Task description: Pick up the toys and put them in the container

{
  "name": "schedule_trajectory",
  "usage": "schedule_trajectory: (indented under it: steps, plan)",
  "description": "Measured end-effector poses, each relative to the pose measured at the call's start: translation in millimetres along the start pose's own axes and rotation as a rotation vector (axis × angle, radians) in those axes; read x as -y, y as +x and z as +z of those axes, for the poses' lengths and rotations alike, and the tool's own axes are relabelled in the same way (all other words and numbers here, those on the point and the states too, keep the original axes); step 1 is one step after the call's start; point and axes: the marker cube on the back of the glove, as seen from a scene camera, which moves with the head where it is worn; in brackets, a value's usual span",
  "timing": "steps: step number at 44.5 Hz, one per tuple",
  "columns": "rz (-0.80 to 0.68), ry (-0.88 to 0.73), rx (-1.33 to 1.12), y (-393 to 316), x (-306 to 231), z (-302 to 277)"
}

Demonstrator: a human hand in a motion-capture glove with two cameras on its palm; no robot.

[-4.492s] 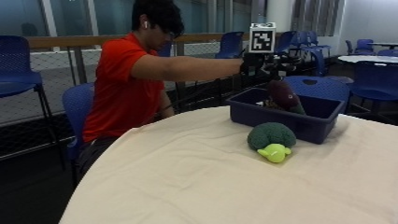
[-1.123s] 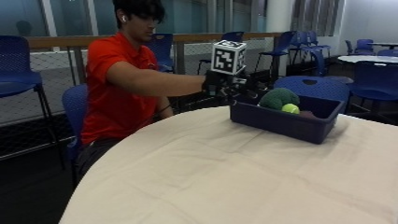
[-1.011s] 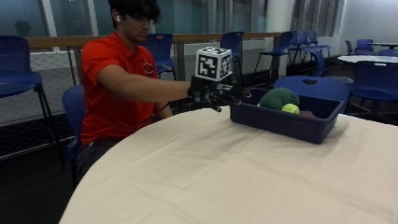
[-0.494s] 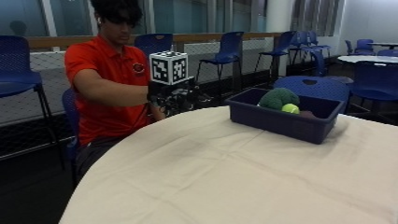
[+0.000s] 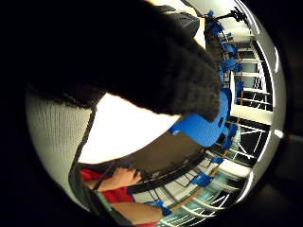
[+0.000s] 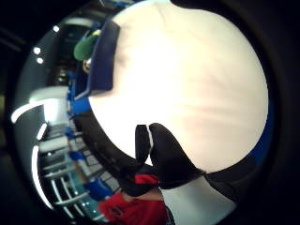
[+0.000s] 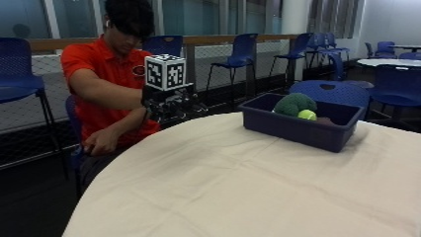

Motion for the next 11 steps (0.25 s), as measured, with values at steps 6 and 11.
schedule_trajectory:
  steps: [6,11]
  plan:
    - [0.002,0.011,0.004,7,-2,-3]
    - [0.011,0.009,0.016,12,-1,-4]
